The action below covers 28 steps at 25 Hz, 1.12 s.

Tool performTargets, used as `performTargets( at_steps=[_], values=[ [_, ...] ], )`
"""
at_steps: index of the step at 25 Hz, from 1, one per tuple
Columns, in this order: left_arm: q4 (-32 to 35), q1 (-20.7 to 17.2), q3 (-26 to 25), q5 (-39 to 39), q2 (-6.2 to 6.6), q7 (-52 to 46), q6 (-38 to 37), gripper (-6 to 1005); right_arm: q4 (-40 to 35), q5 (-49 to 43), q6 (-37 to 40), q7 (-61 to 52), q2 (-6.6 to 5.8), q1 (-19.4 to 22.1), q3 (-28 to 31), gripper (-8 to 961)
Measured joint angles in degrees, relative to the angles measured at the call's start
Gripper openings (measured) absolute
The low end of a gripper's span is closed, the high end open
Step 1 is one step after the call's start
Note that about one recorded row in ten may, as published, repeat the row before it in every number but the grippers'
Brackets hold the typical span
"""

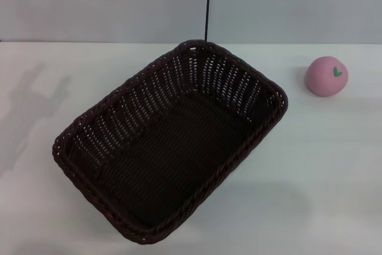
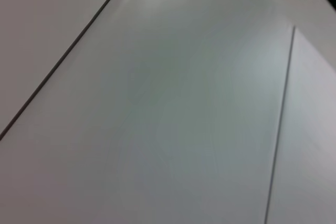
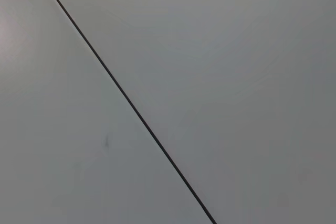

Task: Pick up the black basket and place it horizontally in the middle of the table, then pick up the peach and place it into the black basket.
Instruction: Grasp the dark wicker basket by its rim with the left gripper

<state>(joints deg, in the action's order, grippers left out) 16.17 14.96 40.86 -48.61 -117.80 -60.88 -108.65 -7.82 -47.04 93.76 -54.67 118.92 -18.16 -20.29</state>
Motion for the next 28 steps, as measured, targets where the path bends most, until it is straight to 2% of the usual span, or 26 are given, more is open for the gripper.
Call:
performTargets(
  at_steps=[10, 16, 18, 19, 20, 21, 23, 24, 25, 28],
  values=[
    [0.3, 1.3, 0.2, -0.2, 0.45, -0.2, 4.1, 793, 0.1, 0.2, 0.0, 0.0, 0.07, 0.0, 0.0, 621],
    [3.9, 3.4, 0.5, -5.9, 1.60, -6.3, 11.0, 788, 0.1, 0.2, -1.3, 0.0, 0.05, -0.1, 0.1, 620],
    [5.5, 4.6, 0.5, -9.1, 2.33, -9.5, 13.5, 787, 0.1, 0.2, -1.8, 0.0, 0.04, -0.2, 0.1, 620],
    [7.9, 6.2, 0.5, -13.5, 3.68, -15.6, 16.6, 786, 0.1, 0.2, -2.0, 0.0, 0.04, -0.2, 0.1, 620],
    [7.9, 6.2, 0.5, -13.5, 3.68, -15.6, 16.6, 785, 0.1, 0.2, -2.1, 0.0, 0.03, -0.2, 0.1, 620],
    [9.1, 7.1, 0.4, -15.4, 4.38, -18.3, 17.7, 785, 0.1, 0.2, -2.1, 0.0, 0.02, -0.3, 0.1, 620],
    [11.4, 9.0, 0.4, -20.8, 5.93, -24.3, 19.1, 783, 0.2, 0.2, -2.1, 0.0, 0.01, -0.2, 0.1, 620],
    [14.1, 11.6, 0.5, -27.4, 7.69, -29.9, 19.2, 783, 0.2, 0.2, -2.1, 0.0, 0.00, -0.2, 0.1, 620],
    [14.1, 11.6, 0.5, -27.4, 7.69, -29.9, 19.2, 782, 0.2, 0.2, -2.1, 0.0, 0.00, -0.2, 0.1, 620],
    [19.6, 14.6, 0.5, -37.2, 9.47, -38.4, 19.1, 780, 0.2, 0.2, -2.2, 0.0, 0.00, -0.2, 0.1, 620]
  ],
)
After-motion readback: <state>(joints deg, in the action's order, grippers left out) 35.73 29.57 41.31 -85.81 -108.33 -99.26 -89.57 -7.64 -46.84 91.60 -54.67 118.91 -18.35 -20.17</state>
